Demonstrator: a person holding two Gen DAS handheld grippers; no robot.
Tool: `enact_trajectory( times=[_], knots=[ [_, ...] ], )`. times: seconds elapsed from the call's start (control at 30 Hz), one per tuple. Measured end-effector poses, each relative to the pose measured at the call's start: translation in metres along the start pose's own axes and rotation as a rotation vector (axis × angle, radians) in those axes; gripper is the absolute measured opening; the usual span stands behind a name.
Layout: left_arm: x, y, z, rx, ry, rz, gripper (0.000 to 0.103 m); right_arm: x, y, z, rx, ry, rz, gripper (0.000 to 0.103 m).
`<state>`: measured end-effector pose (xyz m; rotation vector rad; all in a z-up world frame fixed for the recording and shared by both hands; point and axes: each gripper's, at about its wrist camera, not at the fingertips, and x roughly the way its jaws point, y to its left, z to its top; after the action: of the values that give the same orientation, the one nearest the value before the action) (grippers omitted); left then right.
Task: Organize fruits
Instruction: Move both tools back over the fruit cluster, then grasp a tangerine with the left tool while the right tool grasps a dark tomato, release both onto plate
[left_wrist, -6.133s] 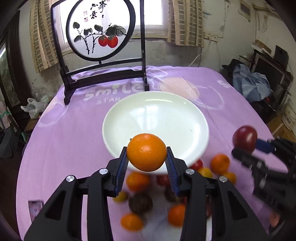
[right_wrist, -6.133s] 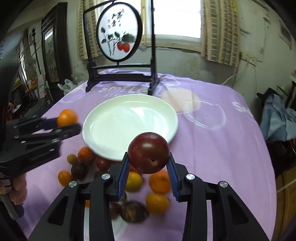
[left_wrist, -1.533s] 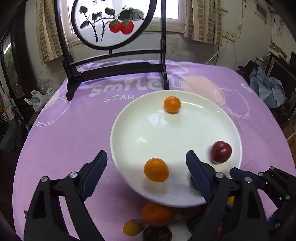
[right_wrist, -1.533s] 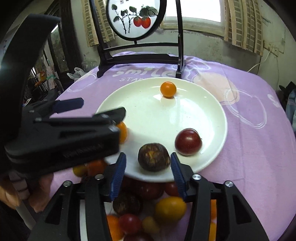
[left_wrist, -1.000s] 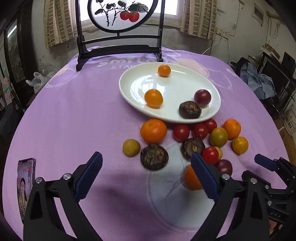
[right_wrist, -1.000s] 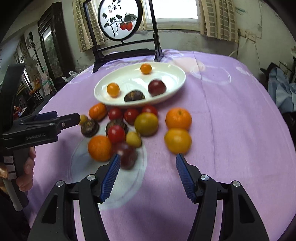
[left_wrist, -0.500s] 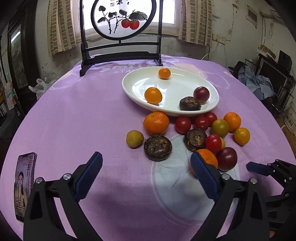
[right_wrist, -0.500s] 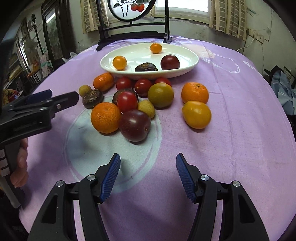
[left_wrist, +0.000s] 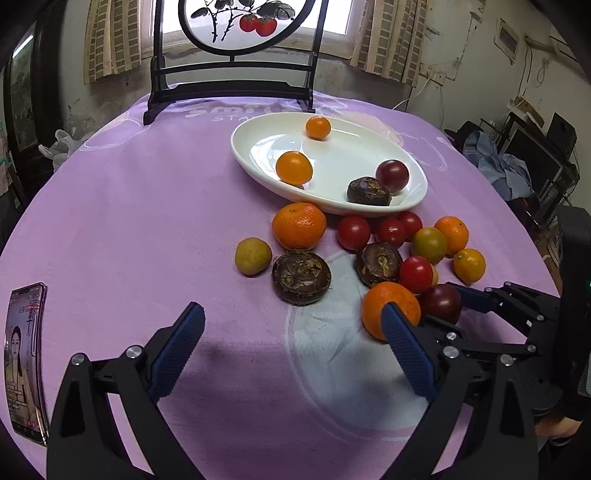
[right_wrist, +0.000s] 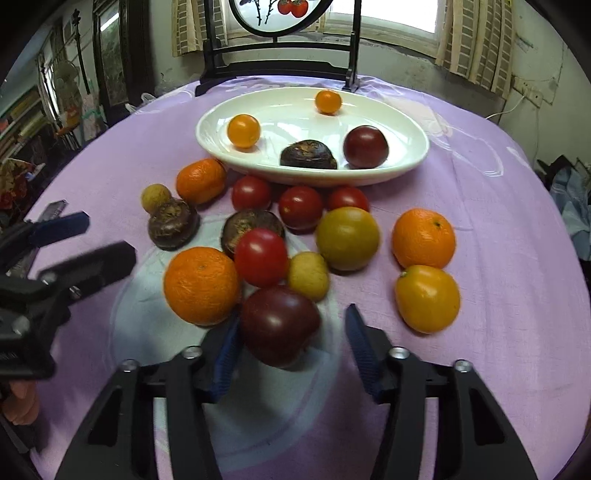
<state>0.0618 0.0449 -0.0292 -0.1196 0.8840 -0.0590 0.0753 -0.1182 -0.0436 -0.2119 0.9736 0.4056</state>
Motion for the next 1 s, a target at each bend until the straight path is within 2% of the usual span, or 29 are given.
enact_trajectory(
  times=[0.03,0.2,0.4,0.53,0.63,0.7,0.77,0.87,1.0],
  knots=[
    [0.001,0.0,0.0,-0.002,0.006,-0.009,0.094,-0.002,0.0,0.0,0.007,-0.007,0.021,0.04],
    [0.008,-0.004,-0.004,-0.007,0.037,-0.049,0.094,-0.01,-0.013,-0.009,0.077,-0.009,0.04,0.039],
    [0.007,-0.025,-0.011,0.07,0.027,-0.021,0.094,-0.021,-0.038,-0.029,0.153,-0.04,0.05,0.039],
    [0.008,-0.038,-0.014,0.097,0.059,-0.044,0.094,-0.025,-0.047,-0.033,0.18,-0.056,0.067,0.039],
    [0.013,-0.048,-0.017,0.138,0.075,-0.008,0.094,-0.029,-0.05,-0.033,0.189,-0.068,0.067,0.039],
    [0.016,-0.054,-0.018,0.158,0.077,0.01,0.086,-0.034,-0.051,-0.034,0.189,-0.085,0.051,0.04],
    [0.023,-0.059,-0.016,0.166,0.099,0.002,0.073,-0.038,-0.054,-0.035,0.195,-0.099,0.053,0.04],
    [0.036,-0.064,-0.014,0.17,0.132,0.017,0.069,-0.039,-0.059,-0.036,0.205,-0.099,0.05,0.04],
    [0.04,-0.072,-0.009,0.184,0.114,0.04,0.065,-0.041,-0.059,-0.038,0.198,-0.107,0.041,0.04]
  ],
)
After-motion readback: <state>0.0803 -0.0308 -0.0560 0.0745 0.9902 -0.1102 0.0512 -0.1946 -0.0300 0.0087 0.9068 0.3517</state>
